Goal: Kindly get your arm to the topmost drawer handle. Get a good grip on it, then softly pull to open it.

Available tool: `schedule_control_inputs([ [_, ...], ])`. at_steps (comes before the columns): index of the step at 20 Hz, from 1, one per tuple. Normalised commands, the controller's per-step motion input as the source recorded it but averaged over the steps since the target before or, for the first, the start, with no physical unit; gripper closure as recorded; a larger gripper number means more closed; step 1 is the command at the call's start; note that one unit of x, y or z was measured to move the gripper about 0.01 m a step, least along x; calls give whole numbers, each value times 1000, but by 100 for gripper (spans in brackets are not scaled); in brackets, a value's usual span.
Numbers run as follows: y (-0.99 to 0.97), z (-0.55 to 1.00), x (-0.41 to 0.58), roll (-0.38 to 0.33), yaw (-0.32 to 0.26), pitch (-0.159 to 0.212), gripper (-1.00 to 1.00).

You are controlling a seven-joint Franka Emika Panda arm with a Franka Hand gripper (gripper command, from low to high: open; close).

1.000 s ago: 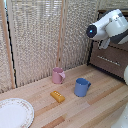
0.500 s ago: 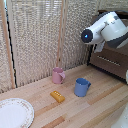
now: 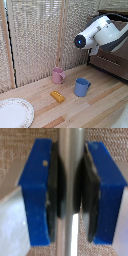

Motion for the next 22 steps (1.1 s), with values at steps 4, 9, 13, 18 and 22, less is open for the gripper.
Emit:
schedule_control_inputs([
  [4,-34,338,117,0,-85,10,-100],
  [9,-152,608,0,1,-58,2,-100],
  [13,31,646,0,18,-29,44,-100],
  [18,467,97,48,1,-93,45,-100],
  [22,714,-289,94,-2,-102,74,-100],
])
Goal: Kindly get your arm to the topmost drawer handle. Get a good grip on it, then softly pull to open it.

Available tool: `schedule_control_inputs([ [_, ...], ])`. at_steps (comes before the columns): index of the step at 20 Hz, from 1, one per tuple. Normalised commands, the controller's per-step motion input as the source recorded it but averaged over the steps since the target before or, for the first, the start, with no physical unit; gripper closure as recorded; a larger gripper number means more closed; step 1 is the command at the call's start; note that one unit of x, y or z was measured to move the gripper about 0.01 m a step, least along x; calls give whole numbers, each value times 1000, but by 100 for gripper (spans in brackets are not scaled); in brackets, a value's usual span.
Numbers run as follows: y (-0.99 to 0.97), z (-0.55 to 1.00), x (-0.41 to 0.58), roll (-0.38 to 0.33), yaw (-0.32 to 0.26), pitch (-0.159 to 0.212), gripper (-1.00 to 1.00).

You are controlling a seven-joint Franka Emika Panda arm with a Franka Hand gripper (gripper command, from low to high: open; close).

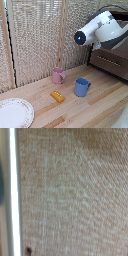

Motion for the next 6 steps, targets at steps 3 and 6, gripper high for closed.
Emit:
schedule_control_inputs([
  [3,697,-384,205,71,-128,152,-100],
  [6,346,-127,213,257,-191,166,-100],
])
